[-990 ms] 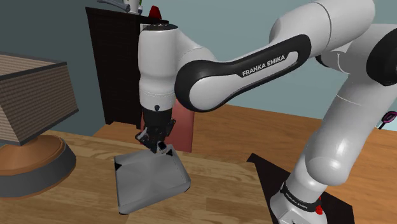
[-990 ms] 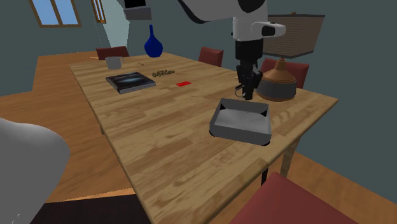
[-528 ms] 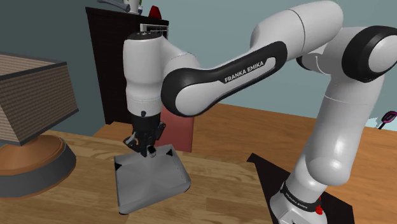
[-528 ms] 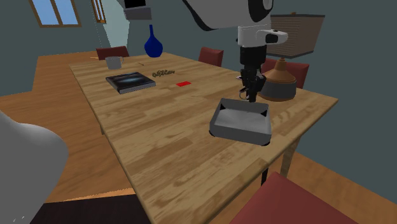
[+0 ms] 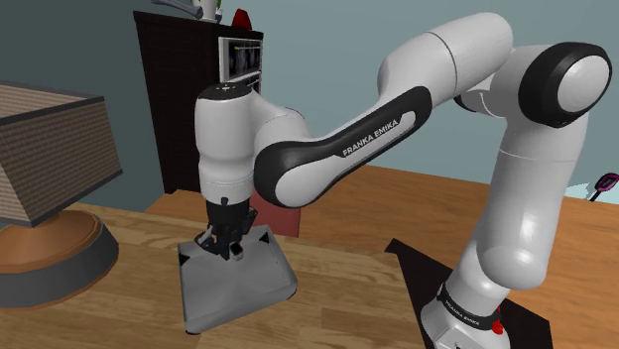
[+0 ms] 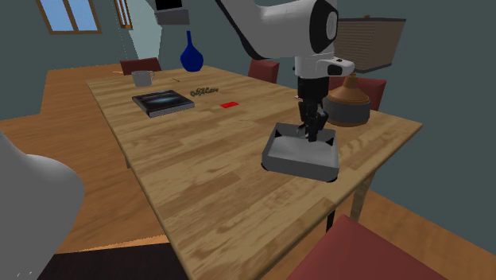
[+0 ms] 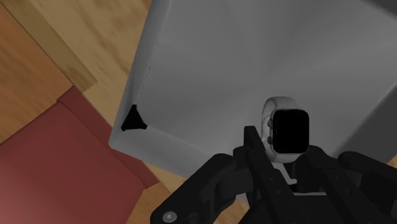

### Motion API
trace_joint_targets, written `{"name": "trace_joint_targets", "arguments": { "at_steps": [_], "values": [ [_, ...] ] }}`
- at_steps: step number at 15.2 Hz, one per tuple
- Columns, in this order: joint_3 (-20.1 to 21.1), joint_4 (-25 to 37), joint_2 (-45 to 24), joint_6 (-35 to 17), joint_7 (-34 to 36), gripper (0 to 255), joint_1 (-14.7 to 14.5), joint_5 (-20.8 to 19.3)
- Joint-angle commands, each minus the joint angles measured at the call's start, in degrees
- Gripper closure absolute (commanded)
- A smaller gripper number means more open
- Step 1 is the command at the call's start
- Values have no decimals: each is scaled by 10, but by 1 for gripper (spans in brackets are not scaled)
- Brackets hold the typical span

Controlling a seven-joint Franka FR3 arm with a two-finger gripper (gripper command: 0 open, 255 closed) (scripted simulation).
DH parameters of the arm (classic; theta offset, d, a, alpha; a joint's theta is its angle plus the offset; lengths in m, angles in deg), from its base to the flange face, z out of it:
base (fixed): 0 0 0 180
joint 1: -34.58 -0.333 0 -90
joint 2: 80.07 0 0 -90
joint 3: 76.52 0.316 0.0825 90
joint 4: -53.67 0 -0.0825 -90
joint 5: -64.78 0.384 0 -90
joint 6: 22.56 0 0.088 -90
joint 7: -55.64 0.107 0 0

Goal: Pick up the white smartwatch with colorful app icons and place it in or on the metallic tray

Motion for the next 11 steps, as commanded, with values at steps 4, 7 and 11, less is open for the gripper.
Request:
{"name": "trace_joint_targets", "arguments": {
  "at_steps": [4,7,11],
  "values": [
    [-1,0,-5,-4,3,255,-1,-4],
    [-1,0,-5,-4,3,255,-1,-4],
    [-1,0,-5,-4,3,0,-1,-4]
  ]
}}
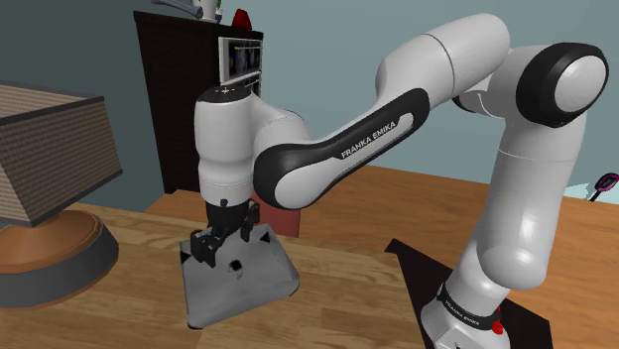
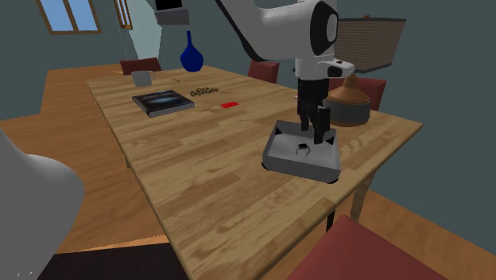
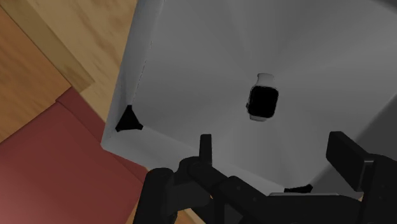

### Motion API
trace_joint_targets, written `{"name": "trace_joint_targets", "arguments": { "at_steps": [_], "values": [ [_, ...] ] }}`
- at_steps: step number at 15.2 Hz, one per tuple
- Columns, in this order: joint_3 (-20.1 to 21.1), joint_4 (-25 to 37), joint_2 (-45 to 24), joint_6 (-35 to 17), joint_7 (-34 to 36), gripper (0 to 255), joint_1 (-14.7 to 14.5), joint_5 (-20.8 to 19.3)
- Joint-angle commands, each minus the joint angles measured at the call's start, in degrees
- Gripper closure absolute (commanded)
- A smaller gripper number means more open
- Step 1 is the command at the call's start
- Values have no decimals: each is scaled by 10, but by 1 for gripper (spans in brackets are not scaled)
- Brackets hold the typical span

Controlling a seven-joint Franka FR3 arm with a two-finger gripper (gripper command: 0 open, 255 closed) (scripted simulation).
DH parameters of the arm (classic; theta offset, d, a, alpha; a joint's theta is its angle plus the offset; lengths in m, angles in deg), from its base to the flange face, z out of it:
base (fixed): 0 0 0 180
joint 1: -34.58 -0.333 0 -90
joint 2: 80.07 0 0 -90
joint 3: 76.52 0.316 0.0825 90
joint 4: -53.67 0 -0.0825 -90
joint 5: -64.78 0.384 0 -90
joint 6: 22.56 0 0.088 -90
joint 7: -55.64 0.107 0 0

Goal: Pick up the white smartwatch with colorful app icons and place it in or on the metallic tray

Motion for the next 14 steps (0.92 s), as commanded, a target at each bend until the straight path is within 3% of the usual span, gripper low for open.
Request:
{"name": "trace_joint_targets", "arguments": {
  "at_steps": [1,6,14],
  "values": [
    [0,0,0,0,0,0,0,0],
    [11,36,36,61,-23,0,6,35],
    [11,36,36,61,-23,0,5,35]
  ]
}}
